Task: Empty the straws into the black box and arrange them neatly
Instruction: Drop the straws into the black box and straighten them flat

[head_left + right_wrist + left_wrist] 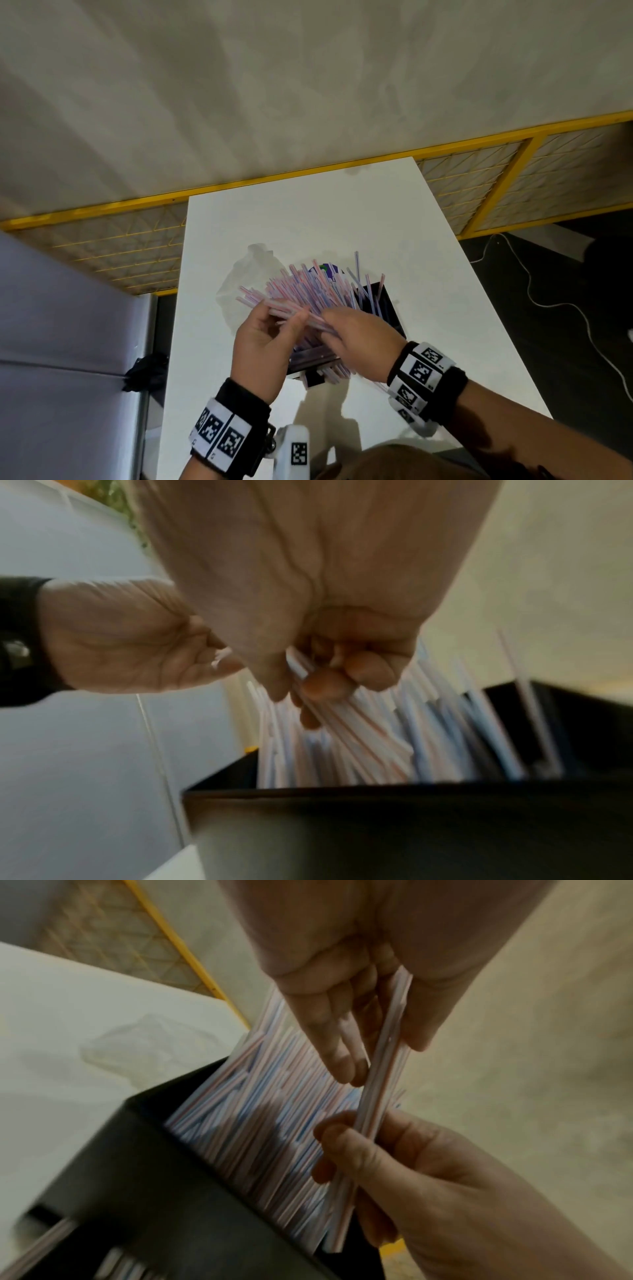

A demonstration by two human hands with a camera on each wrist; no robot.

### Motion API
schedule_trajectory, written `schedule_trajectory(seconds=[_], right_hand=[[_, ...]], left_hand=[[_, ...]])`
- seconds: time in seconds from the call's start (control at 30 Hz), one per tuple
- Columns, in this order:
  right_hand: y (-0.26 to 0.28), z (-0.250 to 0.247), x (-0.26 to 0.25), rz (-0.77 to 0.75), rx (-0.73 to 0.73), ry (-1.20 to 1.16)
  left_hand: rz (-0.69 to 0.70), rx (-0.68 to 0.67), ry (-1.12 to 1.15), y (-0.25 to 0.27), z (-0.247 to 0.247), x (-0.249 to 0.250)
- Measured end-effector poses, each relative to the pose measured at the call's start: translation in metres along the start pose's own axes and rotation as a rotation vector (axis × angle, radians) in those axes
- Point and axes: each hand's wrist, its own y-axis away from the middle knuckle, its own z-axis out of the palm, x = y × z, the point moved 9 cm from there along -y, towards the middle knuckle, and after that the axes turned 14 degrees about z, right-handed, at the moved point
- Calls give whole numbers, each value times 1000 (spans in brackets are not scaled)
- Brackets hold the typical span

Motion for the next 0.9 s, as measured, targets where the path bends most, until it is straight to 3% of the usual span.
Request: schedule_trajectory(seconds=[0.1, 0.17, 0.33, 0.5, 0.67, 0.9], right_hand=[[-5, 5, 28, 103, -67, 274], [-4, 8, 41, 150, -101, 335], [6, 16, 42, 71, -67, 293], [10, 41, 41, 41, -185, 411], [-3, 49, 34, 44, -276, 582], [-24, 63, 41, 200, -582, 675]], left_hand=[[-162, 15, 5, 7, -5, -32], [-191, 12, -116, 12, -14, -43], [-123, -130, -434, 21, -22, -49], [87, -439, -703, 23, 11, -43], [66, -654, -882, 27, 38, -65], [16, -748, -819, 34, 52, -80]])
